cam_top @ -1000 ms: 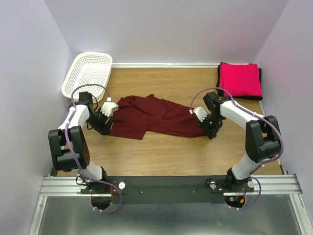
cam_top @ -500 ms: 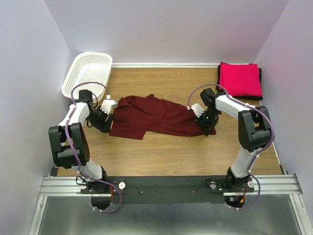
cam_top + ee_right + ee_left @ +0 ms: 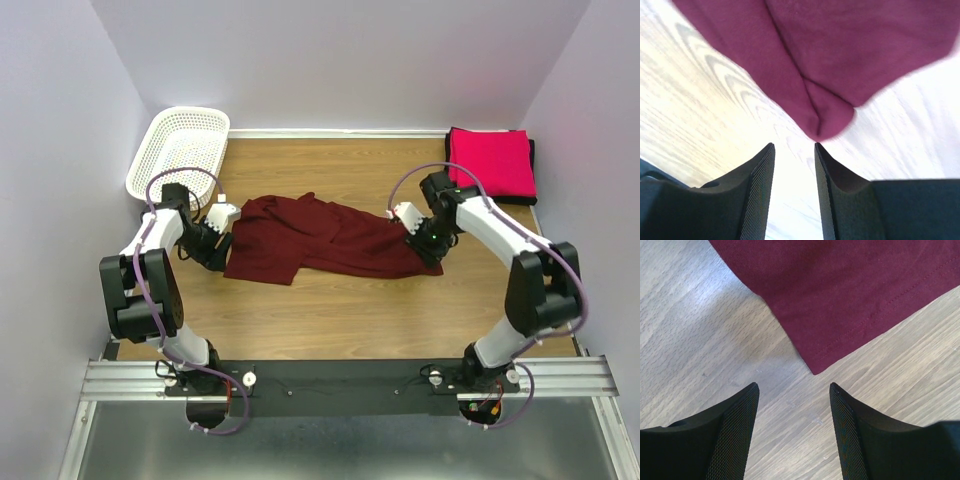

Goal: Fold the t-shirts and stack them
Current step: Flatten out the tshirt

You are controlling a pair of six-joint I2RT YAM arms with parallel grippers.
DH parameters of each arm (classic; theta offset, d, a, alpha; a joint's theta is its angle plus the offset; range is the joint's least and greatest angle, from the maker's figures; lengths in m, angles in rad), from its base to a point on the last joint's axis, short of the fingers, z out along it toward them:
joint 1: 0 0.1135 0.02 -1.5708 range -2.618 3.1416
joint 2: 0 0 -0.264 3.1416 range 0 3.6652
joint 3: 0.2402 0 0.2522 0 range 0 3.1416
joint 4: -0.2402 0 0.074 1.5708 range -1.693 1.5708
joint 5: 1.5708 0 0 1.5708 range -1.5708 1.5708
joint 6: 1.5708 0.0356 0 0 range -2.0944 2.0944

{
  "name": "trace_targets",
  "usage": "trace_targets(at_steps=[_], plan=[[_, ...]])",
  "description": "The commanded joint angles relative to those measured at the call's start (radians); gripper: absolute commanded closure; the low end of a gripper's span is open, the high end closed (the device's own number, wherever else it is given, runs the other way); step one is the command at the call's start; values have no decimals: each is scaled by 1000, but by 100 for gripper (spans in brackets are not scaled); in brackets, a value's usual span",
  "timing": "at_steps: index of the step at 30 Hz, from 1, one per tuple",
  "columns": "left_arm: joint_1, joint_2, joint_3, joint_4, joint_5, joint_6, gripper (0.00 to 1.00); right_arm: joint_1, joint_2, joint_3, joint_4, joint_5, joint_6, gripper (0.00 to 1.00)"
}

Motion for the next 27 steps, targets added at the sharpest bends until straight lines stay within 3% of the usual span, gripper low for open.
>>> trace_targets(at_steps=[1, 27], plan=[[-6, 11, 16, 9, 23, -8, 34, -6, -96, -15, -34, 4, -88, 56], [-15, 4, -6, 6, 3, -21, 29, -9, 1, -205, 181, 113, -142, 57]])
